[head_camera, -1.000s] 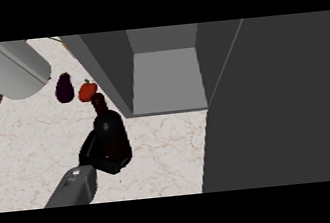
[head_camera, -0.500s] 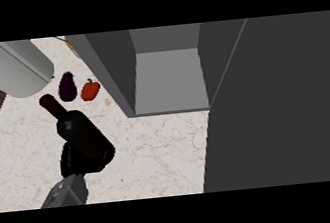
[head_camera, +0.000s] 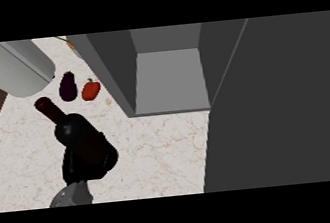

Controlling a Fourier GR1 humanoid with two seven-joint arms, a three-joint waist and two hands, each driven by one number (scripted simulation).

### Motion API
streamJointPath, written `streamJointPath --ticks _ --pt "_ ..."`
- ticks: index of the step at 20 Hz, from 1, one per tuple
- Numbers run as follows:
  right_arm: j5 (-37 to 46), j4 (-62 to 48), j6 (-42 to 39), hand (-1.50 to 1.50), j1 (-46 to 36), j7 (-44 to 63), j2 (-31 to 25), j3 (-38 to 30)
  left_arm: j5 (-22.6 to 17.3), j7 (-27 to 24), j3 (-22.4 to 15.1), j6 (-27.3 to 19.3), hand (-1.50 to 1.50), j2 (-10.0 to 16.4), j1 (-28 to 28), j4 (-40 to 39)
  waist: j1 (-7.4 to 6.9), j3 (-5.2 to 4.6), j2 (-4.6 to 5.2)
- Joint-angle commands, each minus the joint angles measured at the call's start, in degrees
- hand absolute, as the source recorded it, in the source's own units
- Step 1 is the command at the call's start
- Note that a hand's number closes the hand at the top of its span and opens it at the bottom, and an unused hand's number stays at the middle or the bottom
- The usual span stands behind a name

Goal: Pick up the wine, place it into the cabinet and close the cabinet

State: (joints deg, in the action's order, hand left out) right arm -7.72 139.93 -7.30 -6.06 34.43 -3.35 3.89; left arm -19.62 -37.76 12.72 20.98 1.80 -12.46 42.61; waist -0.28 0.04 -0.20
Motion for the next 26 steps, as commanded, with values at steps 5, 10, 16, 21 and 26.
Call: streamJointPath --ticks 5,10,16,21,26 --pt "-2.87 2.04 -1.45 -1.5 3.57 -2.31 0.88 0.67 -7.05 5.86 -18.21 -10.41 1.5 -1.77 8.75 19.42 0.17 0.0 0.0" --pt "-0.26 2.76 2.57 -1.5 -1.35 2.78 2.18 2.23 -9.92 13.04 -26.05 -20.97 1.5 -1.79 9.96 30.3 0.16 -0.03 0.03" --pt "-4.4 3.39 1.52 -1.5 -1.93 4.2 0.07 -2.02 -14.93 9.82 -34.16 -29.13 1.5 -1.8 9.48 29.51 0.44 -0.05 0.15" --pt "-5.99 0.84 -2.86 -1.5 2.92 -2.77 -0.44 -3.89 -17.9 8.8 -36.54 -32.79 1.5 -1.8 9.28 29.2 0.44 -0.03 0.18" --pt "-5.14 1.76 -0.31 -1.5 -1.98 3.76 -1.03 -2.78 -23.62 3.54 -40.92 -38.92 1.5 -1.8 3.28 21.85 0.57 -0.06 0.21"
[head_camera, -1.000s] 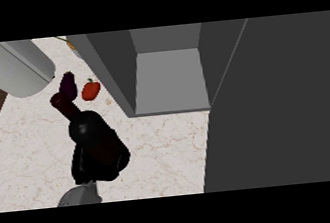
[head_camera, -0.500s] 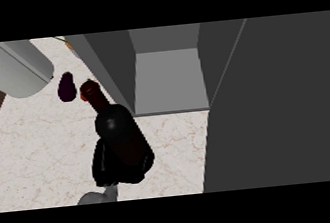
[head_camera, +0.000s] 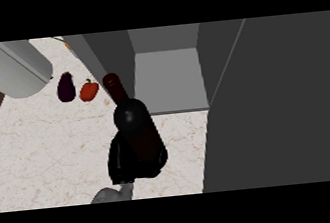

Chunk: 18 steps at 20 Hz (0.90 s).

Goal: Pick up the wine, place it into the cabinet and close the cabinet

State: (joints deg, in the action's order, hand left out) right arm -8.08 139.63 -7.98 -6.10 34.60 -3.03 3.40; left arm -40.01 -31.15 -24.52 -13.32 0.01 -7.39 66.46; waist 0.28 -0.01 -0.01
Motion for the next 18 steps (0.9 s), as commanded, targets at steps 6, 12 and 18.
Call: streamJointPath --ticks 6,12,18 --pt "-2.59 1.39 -2.28 -1.5 4.4 -3.25 0.96 0.35 -6.5 -9.74 -4.4 0.83 1.5 -0.01 -6.14 -13.42 0.26 -0.01 0.06" --pt "-2.99 -1.44 -0.58 -1.5 0.12 -1.54 1.47 -0.16 -12.32 -12.09 -4.16 -0.18 1.5 -0.01 -16.86 -20.42 0.52 -0.04 0.16" --pt "-5.51 -3.61 -2.57 -1.5 -1.28 -2.82 -0.52 -3.16 -17.2 -13.14 -5.36 -1.2 1.5 -0.01 -23.52 -25.91 0.71 -0.03 0.22"
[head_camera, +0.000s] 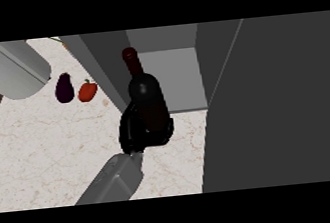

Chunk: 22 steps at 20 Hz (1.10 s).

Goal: Pick up the wine, place it into the cabinet and close the cabinet

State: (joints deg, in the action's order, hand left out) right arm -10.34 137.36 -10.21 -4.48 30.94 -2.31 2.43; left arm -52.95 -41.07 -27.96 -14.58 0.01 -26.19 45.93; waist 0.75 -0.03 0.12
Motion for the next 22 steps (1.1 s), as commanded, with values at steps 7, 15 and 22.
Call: streamJointPath --ticks 7,15,22 --pt "-7.17 -0.46 -1.18 -1.5 -2.43 1.19 -3.16 -6.17 -9.46 0.43 0.99 -1.13 1.5 -0.01 -12.17 -10.57 0.47 0.0 0.11" --pt "-3.69 -2.22 -1.22 -1.5 -1.55 -1.48 -1.58 -2.7 -12.41 -1.43 2.32 0.15 1.5 -0.01 -20.14 -18.41 0.8 -0.01 0.21" --pt "-4.45 -2.96 -3.86 -1.5 4.5 -6.41 -0.79 -2.75 -12.99 0.83 4.53 -0.69 1.5 -0.01 -25.79 -23.35 1.03 0.02 0.27"
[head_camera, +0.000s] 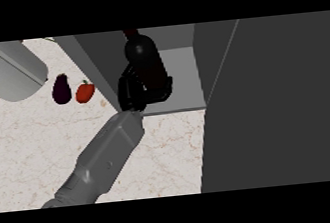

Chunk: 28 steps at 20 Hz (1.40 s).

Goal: Pick up the wine, place it into the cabinet and close the cabinet

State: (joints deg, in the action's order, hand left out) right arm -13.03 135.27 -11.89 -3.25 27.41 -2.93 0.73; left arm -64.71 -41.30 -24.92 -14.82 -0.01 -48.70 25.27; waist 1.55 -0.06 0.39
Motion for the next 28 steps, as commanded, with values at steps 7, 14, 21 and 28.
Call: streamJointPath --ticks 7,14,21,28 --pt "2.64 0.06 1.58 -1.5 -3.56 1.51 0.38 2.47 -2.48 6.57 0.67 -4.44 1.5 0.01 -9.7 -6.43 1.38 -0.01 0.33" --pt "2.74 -0.23 -0.86 -1.5 0.87 -2.74 1.92 5.33 -2.57 4.37 1.86 -0.19 1.5 0.01 -11.11 -12.52 3.7 -0.04 1.16" --pt "1.98 -2.32 0.15 -1.5 -0.6 -3.66 2.83 4.57 -5.46 4.16 0.17 -1.47 1.5 0.02 -10.41 -10.46 3.59 -0.01 0.84" --pt "2.17 -5.15 -2.08 -1.5 -1.9 -5.09 1.44 4.49 -7.8 4.86 -3.64 -3.51 1.5 0.02 -10.17 -8.9 5.2 -0.03 1.33"
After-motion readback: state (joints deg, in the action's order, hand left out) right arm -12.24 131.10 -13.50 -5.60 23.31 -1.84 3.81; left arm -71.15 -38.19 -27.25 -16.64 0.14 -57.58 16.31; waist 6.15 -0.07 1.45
